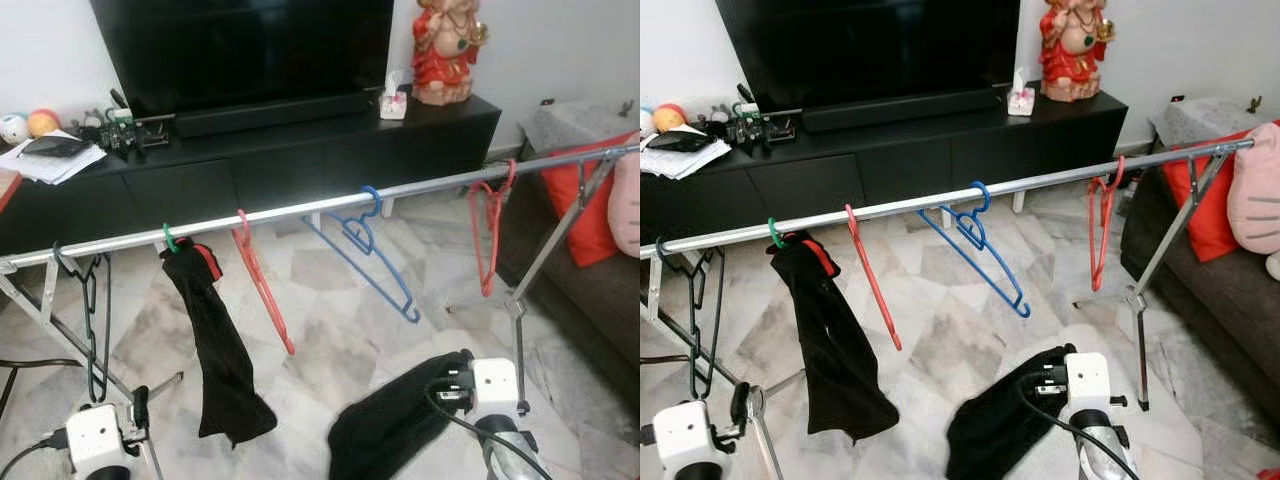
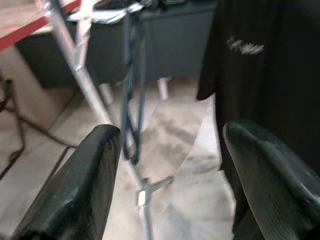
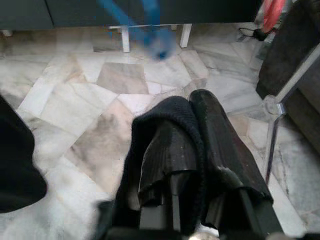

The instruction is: Hang hanger

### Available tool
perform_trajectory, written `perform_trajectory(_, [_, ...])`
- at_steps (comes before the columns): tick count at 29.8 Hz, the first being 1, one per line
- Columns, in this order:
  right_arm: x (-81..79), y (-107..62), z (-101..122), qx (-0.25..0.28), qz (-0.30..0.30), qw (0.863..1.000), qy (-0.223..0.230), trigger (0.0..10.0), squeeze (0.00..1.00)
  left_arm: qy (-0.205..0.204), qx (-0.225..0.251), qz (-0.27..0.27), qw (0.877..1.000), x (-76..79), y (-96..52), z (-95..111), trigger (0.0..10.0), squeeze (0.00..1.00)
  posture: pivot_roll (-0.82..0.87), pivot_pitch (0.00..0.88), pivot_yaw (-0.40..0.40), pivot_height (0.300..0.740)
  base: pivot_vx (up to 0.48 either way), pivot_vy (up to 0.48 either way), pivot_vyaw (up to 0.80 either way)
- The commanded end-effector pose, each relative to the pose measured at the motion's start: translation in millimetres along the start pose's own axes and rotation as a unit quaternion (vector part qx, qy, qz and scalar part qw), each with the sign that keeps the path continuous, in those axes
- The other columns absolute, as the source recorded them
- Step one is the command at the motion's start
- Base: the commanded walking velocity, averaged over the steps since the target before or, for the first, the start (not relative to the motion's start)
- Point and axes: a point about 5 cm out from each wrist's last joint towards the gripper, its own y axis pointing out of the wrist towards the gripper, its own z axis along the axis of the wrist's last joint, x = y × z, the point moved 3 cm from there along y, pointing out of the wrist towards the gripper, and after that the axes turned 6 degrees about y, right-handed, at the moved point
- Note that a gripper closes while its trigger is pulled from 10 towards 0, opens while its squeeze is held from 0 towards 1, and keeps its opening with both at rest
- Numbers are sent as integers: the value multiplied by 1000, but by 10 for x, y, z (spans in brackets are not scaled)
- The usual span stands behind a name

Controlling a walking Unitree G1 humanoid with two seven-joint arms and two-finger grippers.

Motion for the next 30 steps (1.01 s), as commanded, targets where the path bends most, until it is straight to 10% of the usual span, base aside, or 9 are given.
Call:
perform_trajectory(1, [-31, 25, 46, 14, 6, 1000, 3, 10000, 0, -9, -11, -14, 1000, 49, -43, -28, 10000, 0, -79, 0, 57, 740, 0, 0, 0])
perform_trajectory(30, [-71, 201, 228, 41, 21, 999, -5, 10000, 0, -15, -37, -37, 998, 249, 129, 0, 10000, 0, -132, 0, 70, 740, 0, -268, 0])
